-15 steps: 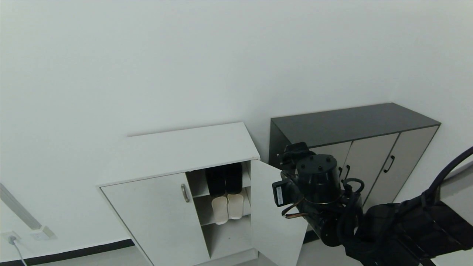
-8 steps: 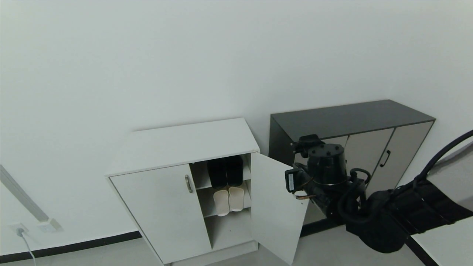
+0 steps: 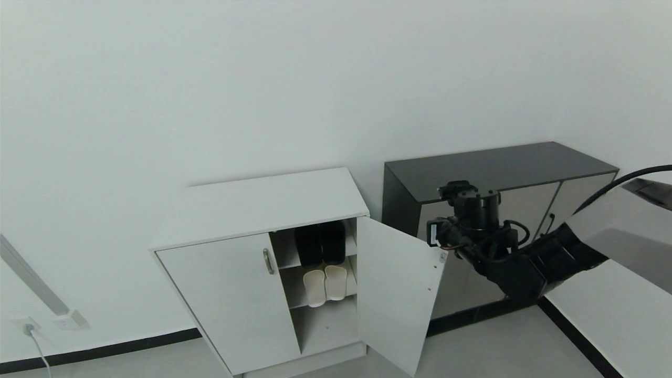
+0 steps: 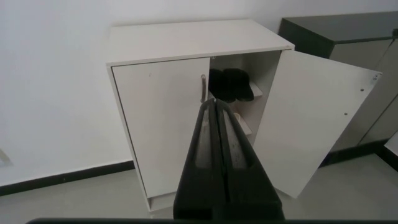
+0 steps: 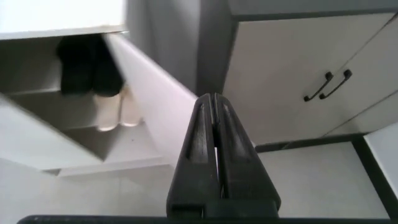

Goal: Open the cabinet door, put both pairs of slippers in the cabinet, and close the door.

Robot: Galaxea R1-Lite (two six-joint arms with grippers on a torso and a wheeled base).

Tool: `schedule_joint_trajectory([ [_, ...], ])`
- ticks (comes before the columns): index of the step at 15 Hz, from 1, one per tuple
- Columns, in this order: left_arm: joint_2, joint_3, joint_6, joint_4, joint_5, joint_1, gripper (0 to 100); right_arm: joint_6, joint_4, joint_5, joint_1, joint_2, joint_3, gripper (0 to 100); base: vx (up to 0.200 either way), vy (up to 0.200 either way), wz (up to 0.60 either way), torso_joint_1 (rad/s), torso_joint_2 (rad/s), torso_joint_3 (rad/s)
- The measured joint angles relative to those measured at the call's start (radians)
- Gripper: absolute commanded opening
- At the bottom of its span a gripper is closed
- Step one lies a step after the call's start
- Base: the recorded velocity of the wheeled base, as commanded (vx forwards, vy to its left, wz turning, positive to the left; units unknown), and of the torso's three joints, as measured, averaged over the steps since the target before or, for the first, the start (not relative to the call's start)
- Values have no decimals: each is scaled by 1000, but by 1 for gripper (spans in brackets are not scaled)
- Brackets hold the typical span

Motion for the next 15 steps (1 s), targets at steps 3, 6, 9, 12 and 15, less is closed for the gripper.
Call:
schedule_joint_trajectory([
  [3, 0, 0, 0, 0, 0, 0, 0, 2, 1, 34, -54, 81, -63, 0, 0, 0, 0, 0, 0, 0],
  [6, 0, 0, 0, 0, 0, 0, 0, 3, 3, 44, -80, 140, -96, 0, 0, 0, 0, 0, 0, 0],
  [9, 0, 0, 0, 0, 0, 0, 0, 3, 2, 56, -96, 176, -110, 0, 0, 0, 0, 0, 0, 0],
  [12, 0, 0, 0, 0, 0, 0, 0, 4, 8, 72, -105, 195, -112, 0, 0, 0, 0, 0, 0, 0],
  [15, 0, 0, 0, 0, 0, 0, 0, 5, 16, 79, -107, 209, -112, 0, 0, 0, 0, 0, 0, 0],
])
